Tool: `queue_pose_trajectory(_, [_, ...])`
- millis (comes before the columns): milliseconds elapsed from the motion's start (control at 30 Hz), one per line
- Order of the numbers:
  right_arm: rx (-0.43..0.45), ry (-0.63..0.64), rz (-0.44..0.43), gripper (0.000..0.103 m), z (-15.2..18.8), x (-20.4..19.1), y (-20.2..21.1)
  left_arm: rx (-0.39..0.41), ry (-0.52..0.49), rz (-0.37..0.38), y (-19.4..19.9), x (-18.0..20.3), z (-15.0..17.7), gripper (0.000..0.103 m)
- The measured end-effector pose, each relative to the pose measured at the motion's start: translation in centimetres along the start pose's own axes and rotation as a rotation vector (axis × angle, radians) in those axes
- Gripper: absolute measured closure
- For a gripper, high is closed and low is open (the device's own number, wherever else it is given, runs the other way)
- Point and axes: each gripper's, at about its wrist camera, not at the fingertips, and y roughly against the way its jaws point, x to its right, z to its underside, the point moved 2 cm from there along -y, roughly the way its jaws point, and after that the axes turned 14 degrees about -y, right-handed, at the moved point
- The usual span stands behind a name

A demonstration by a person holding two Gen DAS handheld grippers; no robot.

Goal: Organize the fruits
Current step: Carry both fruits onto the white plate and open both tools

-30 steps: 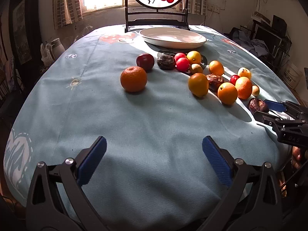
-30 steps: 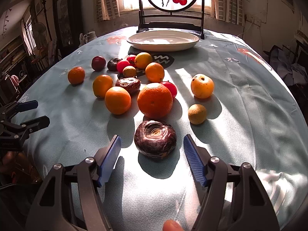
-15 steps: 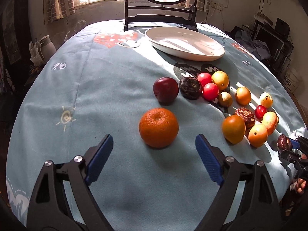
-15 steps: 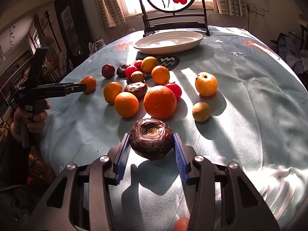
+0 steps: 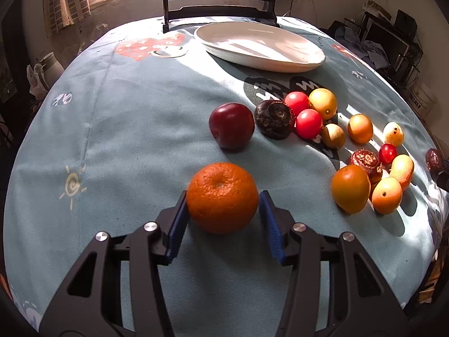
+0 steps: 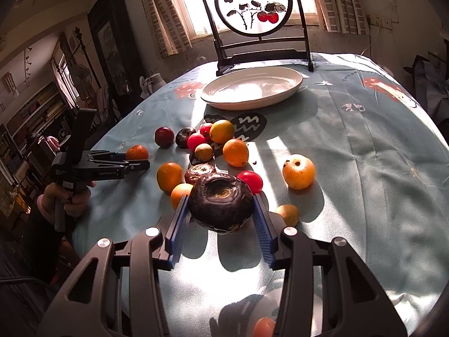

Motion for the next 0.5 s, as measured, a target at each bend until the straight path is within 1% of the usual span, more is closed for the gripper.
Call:
queue_pose_trajectory(100, [0.007, -0.028, -0.025, 0.058, -2.3, 0.1, -0.7, -0.007, 0.022, 0.039, 0.4, -0.6, -0.5, 0.057])
queue_pose_trajectory(133, [0.013, -0.039, -0.033, 0.058, -3.2, 0.2, -0.9, 0.006, 0.028, 0.049, 0.8, -0.9, -1.1, 0.057])
queue_pose_trajectory(200, [0.017, -0.048, -0.030, 0.058, -5.1, 0.2, -1.9, 0.041, 0.013, 0.041, 1.6, -1.0, -3.0, 0.057])
queue_pose_trajectory(267, [0.007, -0.065, -0.022, 0.058, -7.6, 0.3, -3.5, 0.077, -0.023, 0.026, 1.9, -0.8, -5.9, 0.057])
queue_pose_trajectory(367, [-0.017, -0.110, -0.018, 0.058, -11.7, 0.7, -7.1, 0.100, -0.048, 0.056, 0.5, -0.5, -11.0, 0.057])
queue_pose_trajectory(433, [-0.023, -0.132, -0.002, 0.058, -14.2, 1.0, -9.8, 0.092, -0.043, 0.069, -1.5, -0.5, -14.2, 0.057])
queue_pose_trajectory(500, [-0.039, -0.121, 0.026, 0.058, -16.1, 1.1, -12.5, 0.065, -0.045, 0.052, -4.0, -0.5, -16.8, 0.057])
